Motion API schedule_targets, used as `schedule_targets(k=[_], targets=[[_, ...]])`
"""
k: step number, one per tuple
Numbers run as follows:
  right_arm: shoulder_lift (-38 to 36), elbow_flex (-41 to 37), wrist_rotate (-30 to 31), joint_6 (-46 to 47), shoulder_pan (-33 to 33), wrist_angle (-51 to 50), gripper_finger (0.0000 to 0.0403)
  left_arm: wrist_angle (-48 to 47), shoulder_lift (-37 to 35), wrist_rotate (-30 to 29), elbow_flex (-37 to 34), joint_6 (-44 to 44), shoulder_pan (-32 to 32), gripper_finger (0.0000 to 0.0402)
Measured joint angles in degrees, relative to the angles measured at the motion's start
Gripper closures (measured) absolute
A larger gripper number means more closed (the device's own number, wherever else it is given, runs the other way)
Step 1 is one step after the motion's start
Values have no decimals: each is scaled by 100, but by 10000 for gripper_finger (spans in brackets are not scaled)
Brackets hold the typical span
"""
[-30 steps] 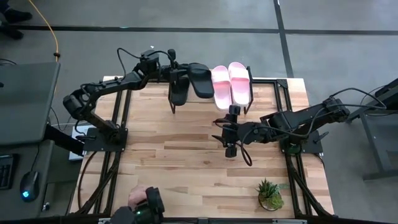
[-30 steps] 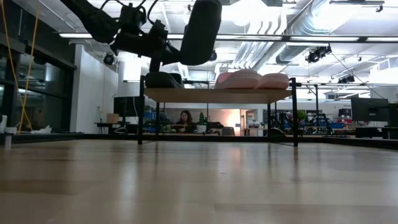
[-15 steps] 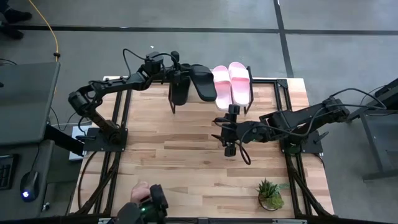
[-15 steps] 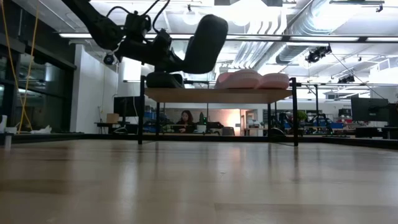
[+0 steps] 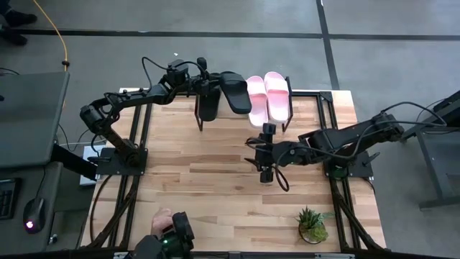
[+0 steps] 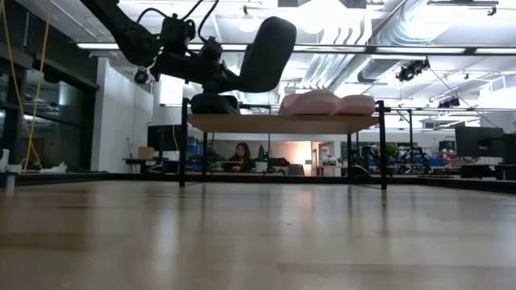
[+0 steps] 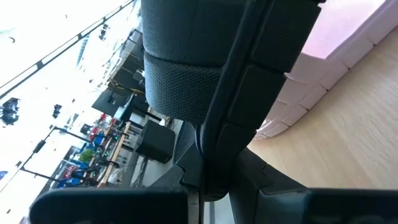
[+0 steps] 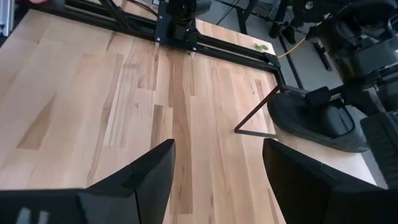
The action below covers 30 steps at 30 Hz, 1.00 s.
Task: Pick and place slides into the shelf
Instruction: Put the black slides on the shelf
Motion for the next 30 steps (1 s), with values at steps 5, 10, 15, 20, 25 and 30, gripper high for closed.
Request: schedule_targets(k=[5, 10, 15, 20, 25, 30], targets=[[0, -164, -15, 16, -26, 82, 170, -7, 0, -241, 0, 140, 0, 371], [0, -214, 30, -36, -28, 256, 170, -65, 0, -423, 0, 297, 4, 372], [0, -214, 861, -56, -26, 175, 170, -146, -9, -453, 4, 405, 2, 369], [0, -214, 1685, -206, -284, -77, 170, -172, -13, -485, 7, 422, -2, 371], [77, -212, 1911, -565, -682, -100, 170, -170, -13, -485, 7, 422, -2, 369], [291, -214, 2080, -974, -991, -160, 170, -173, -13, -481, 7, 403, -2, 370]])
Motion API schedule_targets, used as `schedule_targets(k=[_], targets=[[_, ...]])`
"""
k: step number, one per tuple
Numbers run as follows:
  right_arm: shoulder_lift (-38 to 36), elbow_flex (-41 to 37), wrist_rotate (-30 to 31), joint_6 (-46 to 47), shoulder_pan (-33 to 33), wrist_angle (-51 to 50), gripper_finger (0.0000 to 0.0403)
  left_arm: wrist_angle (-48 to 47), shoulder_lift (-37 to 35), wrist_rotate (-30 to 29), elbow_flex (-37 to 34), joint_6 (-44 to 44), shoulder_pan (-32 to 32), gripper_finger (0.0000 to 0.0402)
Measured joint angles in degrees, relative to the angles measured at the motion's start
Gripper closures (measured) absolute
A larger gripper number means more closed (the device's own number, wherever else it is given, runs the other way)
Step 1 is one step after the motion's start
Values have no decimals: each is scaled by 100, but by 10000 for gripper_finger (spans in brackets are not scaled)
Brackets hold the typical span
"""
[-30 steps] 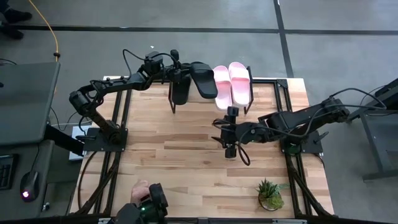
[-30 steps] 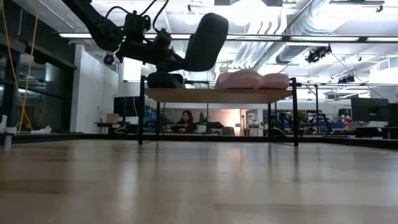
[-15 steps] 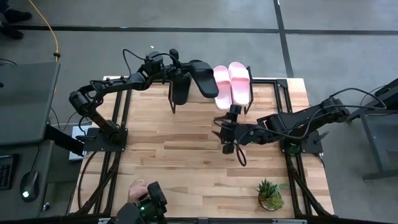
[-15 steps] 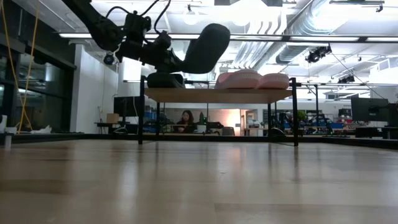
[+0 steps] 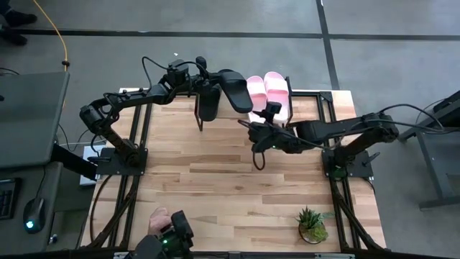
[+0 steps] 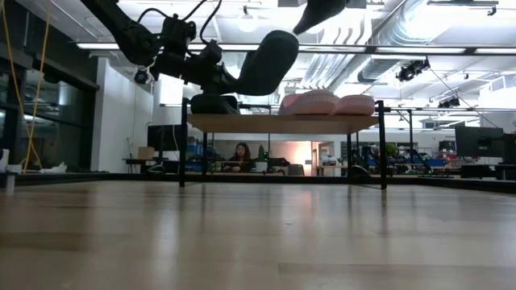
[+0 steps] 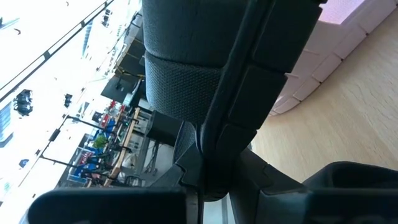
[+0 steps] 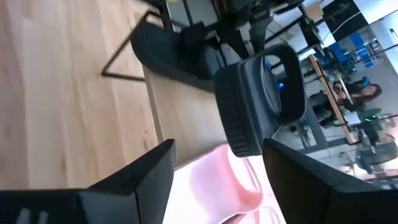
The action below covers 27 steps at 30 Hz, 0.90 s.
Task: Pick and place slides into the shelf
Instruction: Put the black slides on the shelf
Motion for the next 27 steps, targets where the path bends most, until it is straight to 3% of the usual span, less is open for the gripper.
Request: schedule_targets(k=[16, 27], targets=[[118, 0, 351, -787, -179, 624, 170, 7, 0, 132, 0, -96, 0, 369], [257, 0, -60, -900, -702, 743, 170, 26, 0, 190, -2, -129, 0, 370]])
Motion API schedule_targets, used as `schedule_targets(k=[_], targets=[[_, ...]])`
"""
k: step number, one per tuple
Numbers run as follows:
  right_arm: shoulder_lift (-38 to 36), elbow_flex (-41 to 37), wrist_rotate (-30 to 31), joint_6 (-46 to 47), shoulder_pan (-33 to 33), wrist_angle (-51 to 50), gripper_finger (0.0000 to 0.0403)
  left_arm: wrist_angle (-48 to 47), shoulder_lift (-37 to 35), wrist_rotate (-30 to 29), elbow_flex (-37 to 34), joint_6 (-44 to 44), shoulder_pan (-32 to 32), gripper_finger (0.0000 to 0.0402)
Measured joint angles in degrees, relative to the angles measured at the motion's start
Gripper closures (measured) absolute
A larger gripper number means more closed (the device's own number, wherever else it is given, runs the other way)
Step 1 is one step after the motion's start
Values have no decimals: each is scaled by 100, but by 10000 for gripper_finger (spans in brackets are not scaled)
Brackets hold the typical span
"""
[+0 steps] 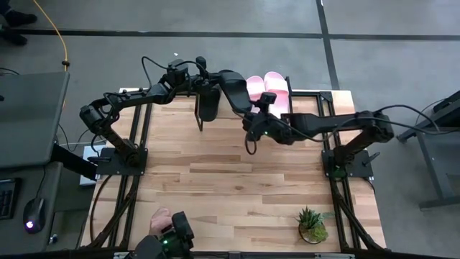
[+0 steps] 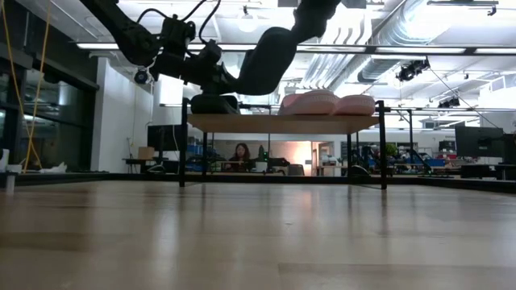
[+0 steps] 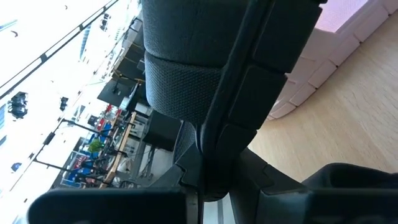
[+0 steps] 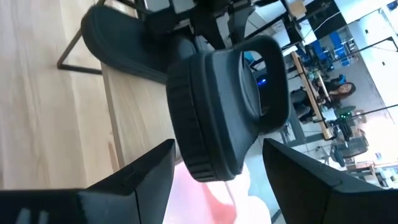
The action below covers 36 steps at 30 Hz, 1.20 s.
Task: Pick and place slides into the shelf
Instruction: Put the black slides on the shelf
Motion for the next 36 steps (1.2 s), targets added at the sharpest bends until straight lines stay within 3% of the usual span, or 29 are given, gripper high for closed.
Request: schedule_targets(k=[7, 10, 13, 20, 31, 36], targets=[[185, 0, -231, -254, -151, 361, 172, 0, 0, 25, -2, -40, 0, 367], [264, 0, -233, -276, -171, 354, 191, 0, 0, 24, -2, -44, 0, 368], [273, 0, -235, -213, -171, 338, 233, 6, 0, 24, -4, -70, 0, 367], [271, 0, -206, -147, -166, 366, 373, 4, 0, -7, -4, -148, -1, 359], [271, 4, 23, -96, -169, 414, 378, -50, -151, -483, -9, -803, -11, 354], [269, 7, 19, -89, -160, 419, 378, -157, -369, -467, -11, -904, -9, 308]])
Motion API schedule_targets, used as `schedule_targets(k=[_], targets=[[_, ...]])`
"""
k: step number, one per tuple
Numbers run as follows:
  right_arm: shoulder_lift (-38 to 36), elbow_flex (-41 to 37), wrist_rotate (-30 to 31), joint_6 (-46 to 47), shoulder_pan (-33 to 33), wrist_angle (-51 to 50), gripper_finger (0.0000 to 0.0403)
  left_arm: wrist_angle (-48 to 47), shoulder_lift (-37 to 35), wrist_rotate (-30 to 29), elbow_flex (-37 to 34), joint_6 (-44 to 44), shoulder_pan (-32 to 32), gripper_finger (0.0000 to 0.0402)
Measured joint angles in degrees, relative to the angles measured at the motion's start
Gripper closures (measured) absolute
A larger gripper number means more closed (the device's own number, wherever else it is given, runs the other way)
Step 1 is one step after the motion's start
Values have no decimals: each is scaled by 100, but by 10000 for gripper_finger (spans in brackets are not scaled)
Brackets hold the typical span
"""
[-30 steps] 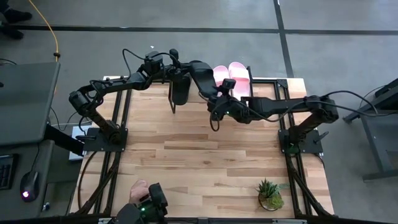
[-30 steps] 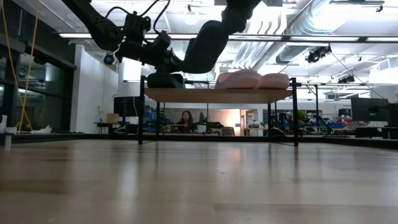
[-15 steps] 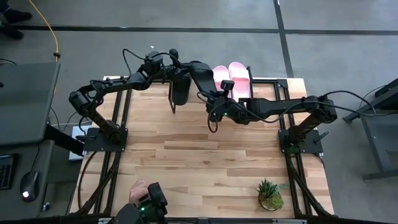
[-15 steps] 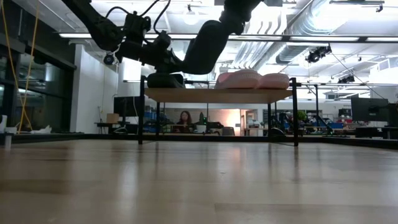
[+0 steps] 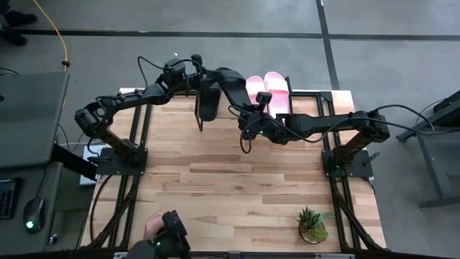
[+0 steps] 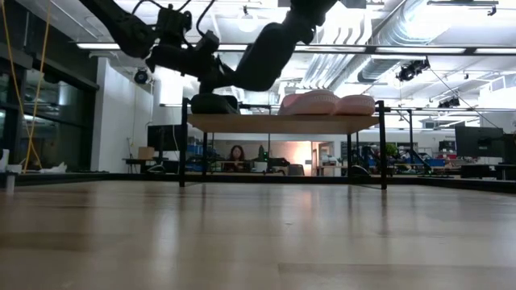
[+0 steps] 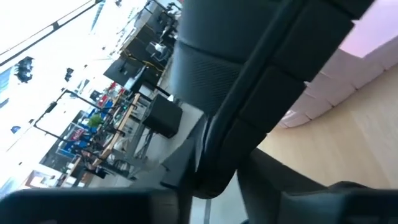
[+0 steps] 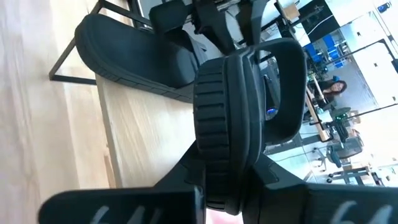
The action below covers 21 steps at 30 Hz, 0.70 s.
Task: Pick and place slides into the shelf
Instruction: Put the black slides on the shelf
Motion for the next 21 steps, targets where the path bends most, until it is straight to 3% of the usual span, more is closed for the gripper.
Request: schedule_targets(k=[10, 15, 21], targets=[[-7, -7, 553, 166, -9, -86, 380, -332, -477, -196, 4, -668, 11, 194], [33, -2, 726, 198, 67, -26, 380, -778, -808, -196, 4, -1287, 9, 180], [272, -2, 1019, 197, 195, 29, 382, -1655, -1446, -69, 4, -1811, -127, 190]])
